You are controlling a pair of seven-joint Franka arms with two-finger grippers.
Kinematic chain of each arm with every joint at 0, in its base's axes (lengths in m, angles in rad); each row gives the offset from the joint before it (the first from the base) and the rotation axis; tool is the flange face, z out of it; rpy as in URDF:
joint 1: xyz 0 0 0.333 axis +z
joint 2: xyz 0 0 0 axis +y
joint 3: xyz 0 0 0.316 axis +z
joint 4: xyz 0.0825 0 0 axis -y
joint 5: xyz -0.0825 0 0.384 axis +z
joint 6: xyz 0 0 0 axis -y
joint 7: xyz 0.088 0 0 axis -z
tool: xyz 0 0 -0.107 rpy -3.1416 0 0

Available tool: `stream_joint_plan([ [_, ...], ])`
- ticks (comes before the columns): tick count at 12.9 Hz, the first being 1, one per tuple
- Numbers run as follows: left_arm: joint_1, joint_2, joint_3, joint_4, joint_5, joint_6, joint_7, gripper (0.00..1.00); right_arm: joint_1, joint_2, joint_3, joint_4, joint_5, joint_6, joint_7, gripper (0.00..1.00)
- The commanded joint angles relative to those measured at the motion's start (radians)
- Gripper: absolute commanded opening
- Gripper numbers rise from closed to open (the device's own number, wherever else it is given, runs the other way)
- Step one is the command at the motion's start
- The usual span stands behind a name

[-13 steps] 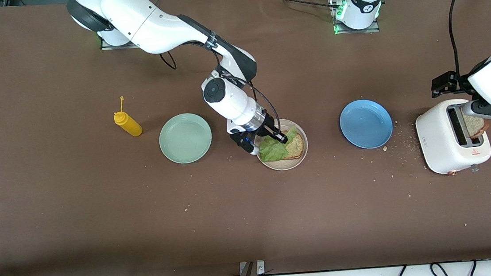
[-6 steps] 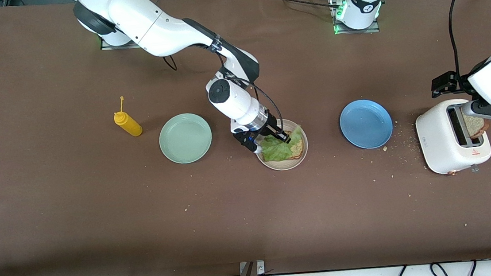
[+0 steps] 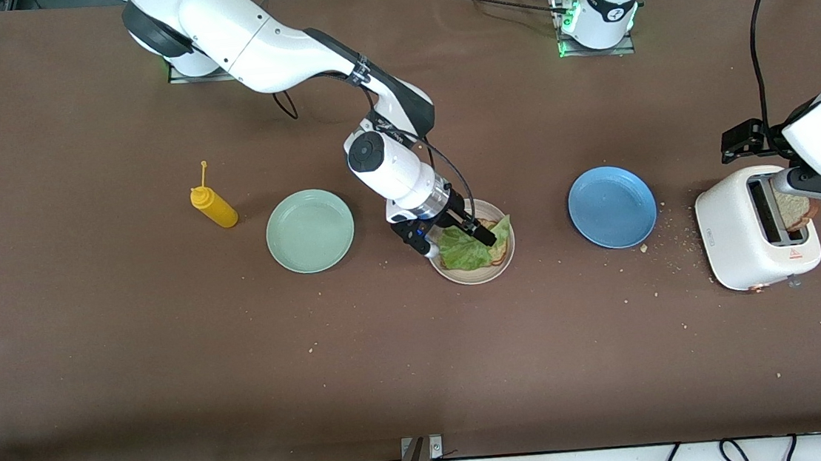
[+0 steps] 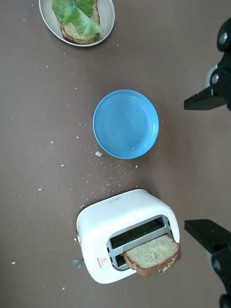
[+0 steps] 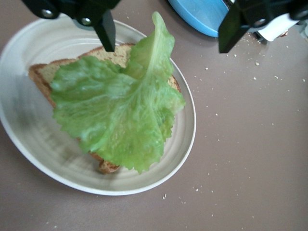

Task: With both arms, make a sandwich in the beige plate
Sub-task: 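Lower the lettuce onto the toast and open the right gripper, then withdraw the right gripper past the mint plate to its rest spot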

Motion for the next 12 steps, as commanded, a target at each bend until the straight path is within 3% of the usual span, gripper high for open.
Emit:
stream_joint_plan([
  [1,0.001,-0.014,0.002,-0.004,-0.012,-0.009,-0.003,1.0,-0.03,-0.099,-0.016,0.007,-0.014,-0.179,0.012,0.98],
  [6,-0.002,-0.011,0.0,0.0,-0.006,-0.007,-0.006,1.0,-0.125,-0.277,-0.027,0.003,-0.021,-0.575,-0.263,0.99],
  [9,0.008,0.012,0.008,0.0,0.008,0.018,-0.006,1.0,-0.194,-0.383,-0.074,0.003,-0.026,-0.819,-0.558,0.99],
  [12,0.025,0.038,0.025,0.0,0.115,0.107,0.006,1.0,-0.239,-0.459,-0.154,0.003,-0.029,-1.005,-0.838,0.99],
])
